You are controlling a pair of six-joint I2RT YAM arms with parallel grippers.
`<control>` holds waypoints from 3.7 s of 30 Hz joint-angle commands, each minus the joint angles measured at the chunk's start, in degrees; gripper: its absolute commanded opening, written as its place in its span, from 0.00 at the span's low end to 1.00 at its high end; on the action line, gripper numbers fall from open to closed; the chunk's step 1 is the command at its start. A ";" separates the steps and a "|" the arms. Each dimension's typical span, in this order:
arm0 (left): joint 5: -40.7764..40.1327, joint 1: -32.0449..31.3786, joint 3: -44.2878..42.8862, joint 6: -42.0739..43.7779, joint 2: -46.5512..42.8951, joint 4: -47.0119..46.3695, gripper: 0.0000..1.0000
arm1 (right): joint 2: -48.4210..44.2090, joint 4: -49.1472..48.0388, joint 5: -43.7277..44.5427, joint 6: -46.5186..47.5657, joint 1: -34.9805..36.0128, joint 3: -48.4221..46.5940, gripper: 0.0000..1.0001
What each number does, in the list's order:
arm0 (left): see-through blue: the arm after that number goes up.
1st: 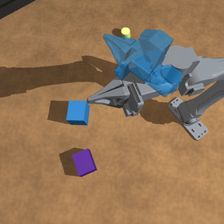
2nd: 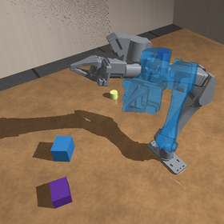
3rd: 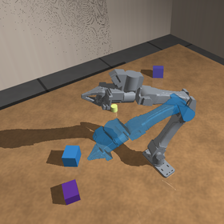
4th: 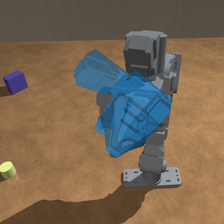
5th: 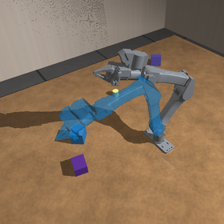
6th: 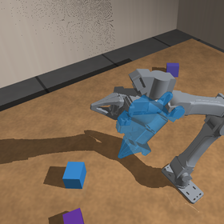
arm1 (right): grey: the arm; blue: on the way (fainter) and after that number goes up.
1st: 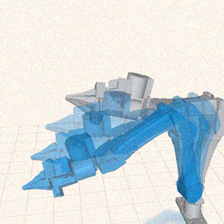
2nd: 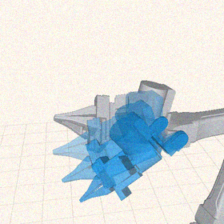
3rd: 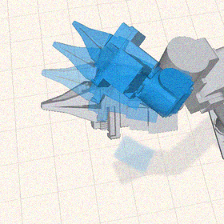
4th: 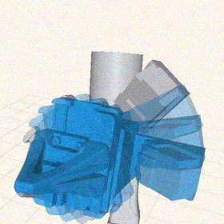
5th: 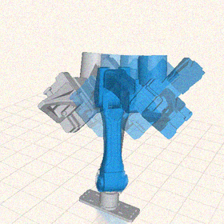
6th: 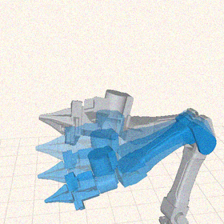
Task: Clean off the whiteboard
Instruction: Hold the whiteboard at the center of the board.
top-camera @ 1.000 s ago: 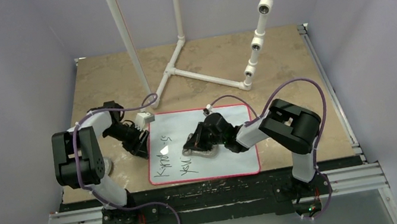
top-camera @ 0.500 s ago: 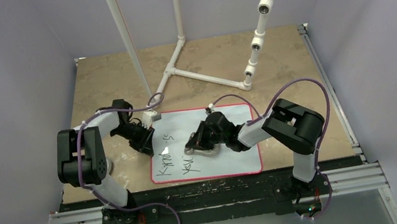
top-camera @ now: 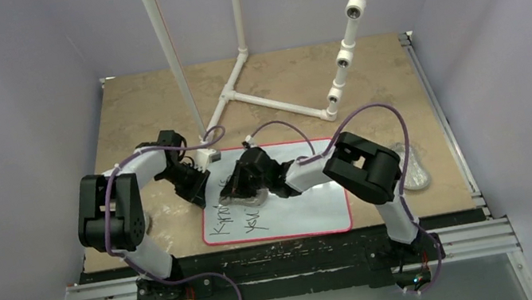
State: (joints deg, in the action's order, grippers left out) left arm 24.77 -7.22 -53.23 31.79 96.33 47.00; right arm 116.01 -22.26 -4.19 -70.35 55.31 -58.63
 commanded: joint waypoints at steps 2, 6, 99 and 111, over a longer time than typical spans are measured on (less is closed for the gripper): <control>-8.68 -1.65 4.45 3.16 3.69 -14.96 0.03 | 5.64 12.09 -2.26 4.37 1.98 3.89 0.00; -9.62 -1.65 4.83 3.87 3.50 -15.12 0.02 | -0.25 9.40 -0.26 4.69 -2.35 15.90 0.00; -11.58 -2.50 6.30 7.15 1.85 -13.33 0.00 | 0.49 11.87 1.27 6.12 3.83 14.37 0.00; -11.68 -2.53 6.51 7.80 0.70 -12.35 0.00 | 1.31 1.96 -0.62 6.29 1.92 20.75 0.00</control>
State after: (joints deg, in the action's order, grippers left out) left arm 22.33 -8.82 -50.74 32.82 92.97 44.58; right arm 104.07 -40.18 -10.50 -71.37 51.68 -30.57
